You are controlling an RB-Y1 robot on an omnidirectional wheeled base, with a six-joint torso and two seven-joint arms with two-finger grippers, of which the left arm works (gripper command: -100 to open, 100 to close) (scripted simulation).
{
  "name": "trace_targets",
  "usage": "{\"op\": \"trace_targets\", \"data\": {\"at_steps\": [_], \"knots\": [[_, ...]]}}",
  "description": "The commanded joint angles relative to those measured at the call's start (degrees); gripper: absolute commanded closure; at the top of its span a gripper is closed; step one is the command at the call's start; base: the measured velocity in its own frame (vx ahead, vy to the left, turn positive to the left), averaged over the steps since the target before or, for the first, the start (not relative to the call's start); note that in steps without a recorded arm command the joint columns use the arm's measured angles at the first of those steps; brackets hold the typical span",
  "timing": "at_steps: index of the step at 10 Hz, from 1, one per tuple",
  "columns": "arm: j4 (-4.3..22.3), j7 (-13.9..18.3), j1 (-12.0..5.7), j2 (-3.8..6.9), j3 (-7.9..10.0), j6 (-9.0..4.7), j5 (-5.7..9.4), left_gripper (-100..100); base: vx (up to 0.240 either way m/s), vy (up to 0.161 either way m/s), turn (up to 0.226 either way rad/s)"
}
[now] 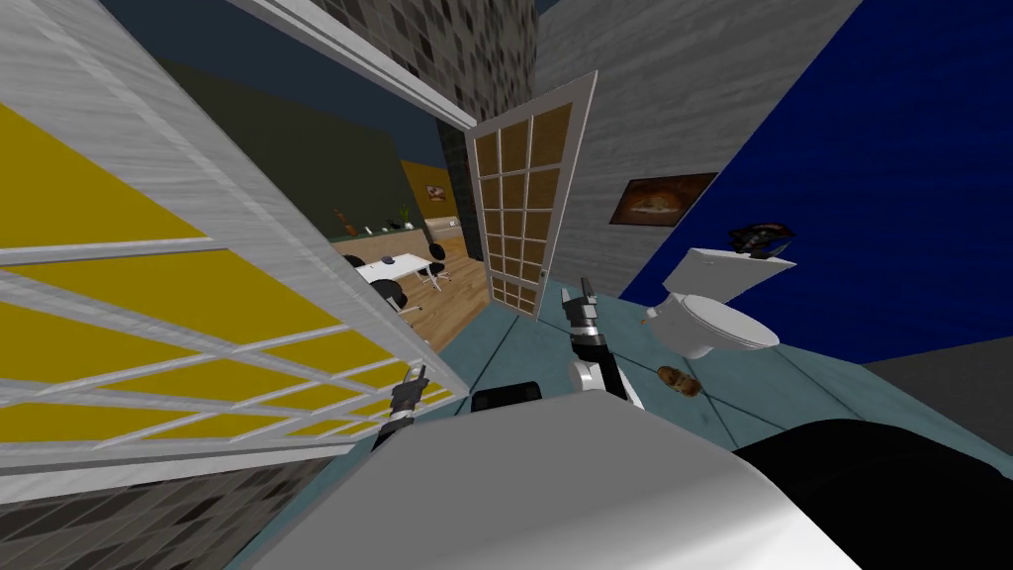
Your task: Pull the door open
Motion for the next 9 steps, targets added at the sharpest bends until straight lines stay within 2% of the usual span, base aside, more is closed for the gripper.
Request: {"op": "trace_targets", "data": {"at_steps": [1, 2, 3, 5, 6, 9], "knots": [[0.38, 1.18, 0.47, 0.88, -0.86, -1.15, -0.45, 100, -0.218, 0.009, -0.087], [0.29, 0.64, 0.19, 0.47, -0.6, -0.72, -0.34, 100, -0.098, -0.002, -0.014], [0.9, 1.66, 0.64, 1.06, -1.55, -1.92, -0.85, 100, -0.16, 0.023, -0.111], [1.46, 2.68, 0.98, 1.8, -2.42, -3.25, -1.34, 100, -0.239, 0.047, -0.144], [1.93, 3.52, 1.26, 2.42, -3.14, -4.36, -1.75, 100, -0.214, 0.014, -0.147], [2.78, 5.05, 1.77, 3.54, -4.45, -6.38, -2.5, 100, -0.222, 0.03, -0.104]]}}
